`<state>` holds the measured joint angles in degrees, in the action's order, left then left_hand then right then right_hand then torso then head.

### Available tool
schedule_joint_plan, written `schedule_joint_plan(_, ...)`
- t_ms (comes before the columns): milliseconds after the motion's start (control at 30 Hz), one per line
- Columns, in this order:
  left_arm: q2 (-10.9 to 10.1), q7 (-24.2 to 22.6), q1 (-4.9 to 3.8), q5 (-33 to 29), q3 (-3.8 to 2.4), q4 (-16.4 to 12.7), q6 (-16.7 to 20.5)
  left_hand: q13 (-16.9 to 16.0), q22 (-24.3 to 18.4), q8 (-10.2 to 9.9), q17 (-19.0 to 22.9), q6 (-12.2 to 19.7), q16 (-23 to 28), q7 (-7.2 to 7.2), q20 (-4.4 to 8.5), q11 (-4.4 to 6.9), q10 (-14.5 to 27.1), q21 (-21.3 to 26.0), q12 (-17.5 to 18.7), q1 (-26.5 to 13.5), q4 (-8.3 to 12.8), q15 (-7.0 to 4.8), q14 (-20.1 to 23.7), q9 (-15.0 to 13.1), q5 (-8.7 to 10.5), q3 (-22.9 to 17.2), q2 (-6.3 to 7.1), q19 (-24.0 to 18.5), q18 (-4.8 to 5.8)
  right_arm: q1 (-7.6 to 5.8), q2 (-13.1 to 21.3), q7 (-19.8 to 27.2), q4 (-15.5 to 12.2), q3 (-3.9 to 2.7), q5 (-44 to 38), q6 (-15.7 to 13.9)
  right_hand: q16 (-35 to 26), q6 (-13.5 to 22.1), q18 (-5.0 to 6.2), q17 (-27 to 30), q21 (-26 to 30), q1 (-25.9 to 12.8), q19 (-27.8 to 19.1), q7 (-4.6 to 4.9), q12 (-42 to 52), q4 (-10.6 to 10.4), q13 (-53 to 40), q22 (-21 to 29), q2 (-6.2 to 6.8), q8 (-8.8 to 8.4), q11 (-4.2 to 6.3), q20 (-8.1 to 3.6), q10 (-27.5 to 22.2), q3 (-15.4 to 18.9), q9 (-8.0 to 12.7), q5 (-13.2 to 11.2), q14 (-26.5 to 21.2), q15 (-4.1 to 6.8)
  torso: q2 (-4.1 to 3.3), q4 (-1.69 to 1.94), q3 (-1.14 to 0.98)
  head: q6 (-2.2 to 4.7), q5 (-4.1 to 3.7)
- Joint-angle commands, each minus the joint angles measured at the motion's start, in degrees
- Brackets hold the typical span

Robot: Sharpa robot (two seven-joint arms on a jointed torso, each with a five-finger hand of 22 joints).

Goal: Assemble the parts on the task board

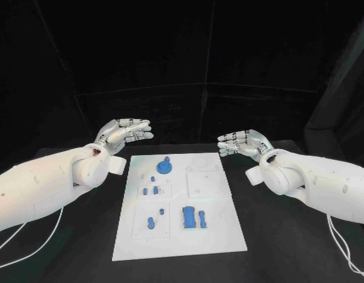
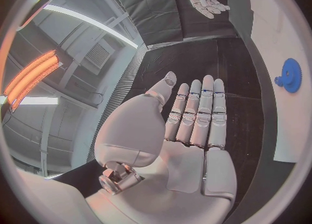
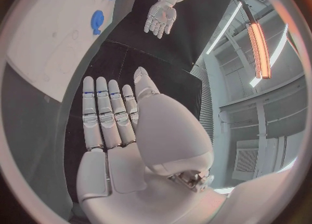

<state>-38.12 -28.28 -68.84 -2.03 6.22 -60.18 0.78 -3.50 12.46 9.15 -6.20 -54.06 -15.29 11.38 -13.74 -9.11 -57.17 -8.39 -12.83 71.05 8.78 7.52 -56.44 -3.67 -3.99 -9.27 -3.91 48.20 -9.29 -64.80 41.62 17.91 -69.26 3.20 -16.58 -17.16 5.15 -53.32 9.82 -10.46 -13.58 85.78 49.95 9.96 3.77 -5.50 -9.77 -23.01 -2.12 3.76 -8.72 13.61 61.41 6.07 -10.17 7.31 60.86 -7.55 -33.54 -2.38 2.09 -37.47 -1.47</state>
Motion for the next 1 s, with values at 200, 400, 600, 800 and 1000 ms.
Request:
schedule_joint_plan(200, 0.6, -0.2, 0.41, -0.3, -0.23, 0.3, 1.9, 3.5, -5.6, -4.4, 6.2, 20.7, 7.6, -4.46, 4.83, 3.59, 21.7, 3.8, 6.3, -27.7, -3.3, -2.66, 21.4, 3.7, 3.99, 3.5, 3.91, -19.1, 2.23, 0.23, -1.0, 1.2, 0.7, -0.19, 1.7, -1.1, -5.1, 20.7, -2.95, 5.6, 7.3, -34.0, -18.2, -3.74, -3.8, 5.5, 5.6, 10.9, 2.12, -3.76, 3.19, -5.14, -23.7, -6.1, 4.9, -2.6, -22.6, 2.95, 0.71, 0.68, -0.56, 1.11, 0.39)
schedule_joint_plan(400, -0.4, -0.4, 1.62, 0.0, -1.10, -4.1, 8.0, 3.5, -7.2, -9.1, 6.2, 28.3, 9.3, -6.02, 6.85, 4.84, 29.8, 8.4, 7.8, -37.6, -4.6, -7.52, 29.4, 3.7, 3.99, 4.8, 3.91, -25.8, 3.74, 1.26, -0.1, 3.7, -4.3, -0.90, 5.2, -7.2, -5.1, 27.4, -3.93, 10.5, 8.6, -44.5, -24.7, -4.98, -3.8, 5.5, 9.8, 13.4, 2.12, -3.76, 4.32, -6.87, -31.4, -6.1, 6.0, -7.3, -30.4, 7.55, 2.17, 2.19, -1.92, 2.88, 1.35)
schedule_joint_plan(600, -2.1, -0.7, 3.60, 0.6, -2.54, -11.3, 17.9, 3.5, -8.3, -9.1, 6.2, 33.7, 10.6, -7.14, 8.29, 9.11, 35.5, 8.4, 12.8, -44.6, -8.8, -7.52, 35.0, 3.7, 3.99, 9.3, 3.91, -30.4, 4.34, 2.90, 1.5, 7.7, -12.3, -2.01, 10.7, -16.7, -5.1, 33.4, -5.18, 10.5, 13.6, -54.0, -30.5, -9.96, -3.8, 5.5, 9.8, 15.6, 2.12, -3.76, 8.72, -8.41, -38.3, -6.1, 10.2, -7.3, -37.4, 7.55, 2.36, 2.38, -2.09, 3.10, 1.47)
schedule_joint_plan(800, -4.2, -1.1, 6.00, 1.3, -4.27, -20.0, 29.9, 3.5, -12.5, -9.1, 6.2, 38.4, 15.3, -11.38, 9.53, 9.11, 40.5, 8.4, 12.8, -50.7, -8.8, -7.52, 39.9, 3.7, 3.99, 9.3, 3.91, -34.5, 4.96, 4.20, 2.7, 10.8, -18.6, -2.90, 15.1, -24.4, -5.1, 37.8, -9.82, 10.5, 13.6, -61.1, -34.9, -9.96, -3.8, 5.5, 9.8, 17.3, 2.12, -3.76, 8.72, -9.59, -43.5, -6.1, 10.2, -7.3, -42.7, 7.55, 2.36, 2.38, -2.09, 3.10, 1.47)
schedule_joint_plan(1000, -5.7, -1.4, 7.72, 1.8, -5.52, -26.3, 38.6, 3.5, -12.5, -9.1, 6.2, 41.8, 15.3, -11.38, 13.74, 9.11, 44.1, 8.4, 12.8, -55.1, -8.8, -7.52, 43.6, 3.7, 3.99, 9.3, 3.91, -37.4, 9.29, 4.64, 3.1, 11.9, -20.7, -3.20, 16.6, -26.9, -5.1, 41.2, -9.82, 10.5, 13.6, -66.6, -38.1, -9.96, -3.8, 5.5, 9.8, 18.5, 2.12, -3.76, 8.72, -13.61, -47.4, -6.1, 10.2, -7.3, -46.7, 7.55, 2.36, 2.38, -2.09, 3.10, 1.47)
